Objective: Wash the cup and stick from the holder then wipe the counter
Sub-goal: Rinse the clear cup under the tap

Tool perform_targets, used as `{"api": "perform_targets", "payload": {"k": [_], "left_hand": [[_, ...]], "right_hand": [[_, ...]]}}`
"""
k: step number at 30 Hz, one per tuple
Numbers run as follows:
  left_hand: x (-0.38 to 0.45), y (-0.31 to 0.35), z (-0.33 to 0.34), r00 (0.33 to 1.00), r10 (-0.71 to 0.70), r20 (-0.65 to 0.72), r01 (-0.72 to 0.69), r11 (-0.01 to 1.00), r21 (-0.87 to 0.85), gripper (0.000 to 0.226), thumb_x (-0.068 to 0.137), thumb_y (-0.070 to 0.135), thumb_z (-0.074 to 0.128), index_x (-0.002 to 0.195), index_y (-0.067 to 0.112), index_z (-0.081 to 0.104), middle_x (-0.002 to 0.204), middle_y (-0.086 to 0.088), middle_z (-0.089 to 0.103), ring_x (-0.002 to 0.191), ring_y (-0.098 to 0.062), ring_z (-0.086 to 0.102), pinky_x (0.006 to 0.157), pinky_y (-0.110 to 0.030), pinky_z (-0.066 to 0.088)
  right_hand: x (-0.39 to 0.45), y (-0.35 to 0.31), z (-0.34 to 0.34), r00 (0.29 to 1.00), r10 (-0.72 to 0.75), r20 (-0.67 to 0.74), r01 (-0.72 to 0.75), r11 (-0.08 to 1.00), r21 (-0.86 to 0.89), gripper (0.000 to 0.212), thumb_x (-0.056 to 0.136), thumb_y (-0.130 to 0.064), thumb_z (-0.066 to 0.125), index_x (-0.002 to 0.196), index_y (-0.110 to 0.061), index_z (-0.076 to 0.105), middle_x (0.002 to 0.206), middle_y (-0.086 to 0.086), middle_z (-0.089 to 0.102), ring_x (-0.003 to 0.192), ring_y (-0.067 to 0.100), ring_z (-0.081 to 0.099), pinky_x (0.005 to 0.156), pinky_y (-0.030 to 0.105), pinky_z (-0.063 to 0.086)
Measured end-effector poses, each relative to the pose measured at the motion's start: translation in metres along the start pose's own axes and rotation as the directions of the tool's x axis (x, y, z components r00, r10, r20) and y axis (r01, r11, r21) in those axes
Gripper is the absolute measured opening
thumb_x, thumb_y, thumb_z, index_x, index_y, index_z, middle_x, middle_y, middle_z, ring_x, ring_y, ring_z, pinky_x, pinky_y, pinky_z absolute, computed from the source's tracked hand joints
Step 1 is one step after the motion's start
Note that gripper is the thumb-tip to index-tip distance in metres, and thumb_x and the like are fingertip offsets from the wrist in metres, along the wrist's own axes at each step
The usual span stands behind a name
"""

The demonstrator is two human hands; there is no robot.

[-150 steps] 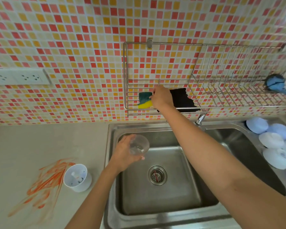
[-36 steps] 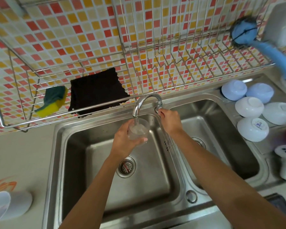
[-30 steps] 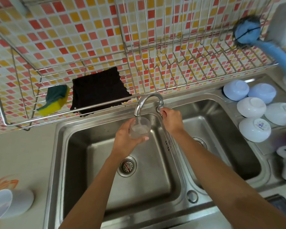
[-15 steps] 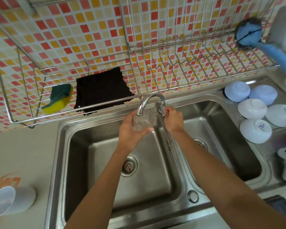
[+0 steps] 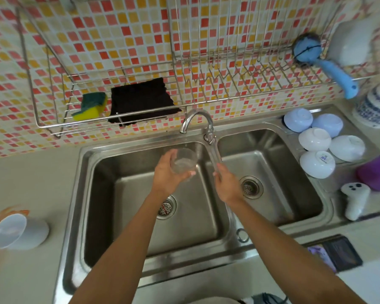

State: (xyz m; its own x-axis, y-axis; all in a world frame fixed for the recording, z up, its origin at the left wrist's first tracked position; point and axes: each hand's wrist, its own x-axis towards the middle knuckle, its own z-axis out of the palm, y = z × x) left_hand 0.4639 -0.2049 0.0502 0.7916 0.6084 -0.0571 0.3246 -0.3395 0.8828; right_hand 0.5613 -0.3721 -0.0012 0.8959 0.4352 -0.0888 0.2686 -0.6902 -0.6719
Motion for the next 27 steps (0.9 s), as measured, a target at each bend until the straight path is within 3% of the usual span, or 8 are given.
{"api": "perform_targets", "payload": {"k": [2, 5, 9, 11, 17, 23, 27], "left_hand": [[-0.013, -0.010, -0.002, 1.000, 0.007, -0.003, -0.007, 1.000, 0.021, 0.087, 0.058, 0.026, 0.092, 0.133, 0.018, 0.049, 0.126, 0.003, 0.055, 0.112, -0.011, 0.052, 0.098, -0.024, 0.043], [-0.032, -0.028, -0.009, 1.000, 0.005, -0.029, -0.004, 0.999, 0.035, 0.086, 0.058, 0.022, 0.092, 0.131, 0.016, 0.048, 0.125, 0.003, 0.051, 0.111, -0.009, 0.048, 0.098, -0.023, 0.040], [-0.056, -0.059, -0.020, 0.996, -0.040, -0.083, 0.045, 0.997, 0.062, 0.086, 0.058, 0.023, 0.092, 0.131, 0.018, 0.047, 0.127, 0.001, 0.050, 0.114, -0.013, 0.050, 0.103, -0.031, 0.041], [-0.069, -0.071, -0.024, 0.992, -0.063, -0.109, 0.073, 0.993, 0.090, 0.084, 0.059, 0.023, 0.091, 0.131, 0.017, 0.047, 0.125, 0.002, 0.050, 0.112, -0.014, 0.051, 0.096, -0.025, 0.040], [-0.099, -0.097, -0.033, 0.995, -0.049, -0.091, 0.066, 0.977, 0.201, 0.083, 0.061, 0.018, 0.089, 0.132, 0.018, 0.047, 0.130, 0.001, 0.047, 0.105, -0.002, 0.045, 0.088, -0.010, 0.032], [-0.122, -0.117, -0.037, 0.994, -0.091, -0.054, 0.102, 0.964, 0.248, 0.082, 0.061, 0.015, 0.088, 0.131, 0.020, 0.045, 0.130, -0.001, 0.051, 0.109, -0.021, 0.056, 0.090, -0.024, 0.043], [-0.127, -0.126, -0.046, 0.994, -0.109, 0.028, 0.079, 0.856, 0.511, 0.081, 0.063, 0.031, 0.085, 0.134, 0.024, 0.046, 0.126, -0.005, 0.058, 0.112, -0.027, 0.054, 0.094, -0.036, 0.042]], "right_hand": [[-0.026, 0.004, 0.013, 0.999, -0.021, 0.050, 0.024, 0.998, -0.052, 0.040, 0.098, -0.024, 0.049, 0.138, -0.019, 0.048, 0.116, 0.014, 0.067, 0.103, 0.034, 0.064, 0.085, 0.040, 0.050], [-0.061, 0.011, 0.034, 0.981, -0.043, 0.191, 0.070, 0.988, -0.139, 0.044, 0.099, -0.031, 0.047, 0.142, -0.022, 0.042, 0.118, 0.012, 0.065, 0.105, 0.031, 0.063, 0.086, 0.041, 0.052], [-0.094, 0.018, 0.059, 0.940, -0.055, 0.338, 0.128, 0.972, -0.197, 0.047, 0.100, -0.035, 0.044, 0.143, -0.020, 0.039, 0.137, 0.012, 0.051, 0.120, 0.028, 0.054, 0.099, 0.039, 0.046], [-0.108, 0.021, 0.067, 0.920, -0.041, 0.390, 0.137, 0.966, -0.221, 0.048, 0.099, -0.032, 0.045, 0.144, -0.019, 0.038, 0.142, 0.010, 0.046, 0.123, 0.027, 0.052, 0.101, 0.036, 0.043], [-0.117, 0.025, 0.079, 0.905, -0.025, 0.425, 0.158, 0.947, -0.280, 0.053, 0.098, -0.037, 0.043, 0.147, -0.019, 0.033, 0.148, 0.007, 0.041, 0.130, 0.025, 0.047, 0.104, 0.035, 0.041], [-0.116, 0.027, 0.088, 0.898, -0.094, 0.431, 0.247, 0.916, -0.315, 0.046, 0.100, -0.036, 0.041, 0.139, -0.013, 0.044, 0.136, 0.010, 0.054, 0.127, 0.027, 0.047, 0.102, 0.035, 0.041], [-0.116, 0.024, 0.090, 0.888, -0.101, 0.449, 0.285, 0.886, -0.366, 0.046, 0.100, -0.036, 0.038, 0.141, -0.013, 0.043, 0.134, 0.009, 0.056, 0.125, 0.028, 0.048, 0.101, 0.036, 0.041]]}}
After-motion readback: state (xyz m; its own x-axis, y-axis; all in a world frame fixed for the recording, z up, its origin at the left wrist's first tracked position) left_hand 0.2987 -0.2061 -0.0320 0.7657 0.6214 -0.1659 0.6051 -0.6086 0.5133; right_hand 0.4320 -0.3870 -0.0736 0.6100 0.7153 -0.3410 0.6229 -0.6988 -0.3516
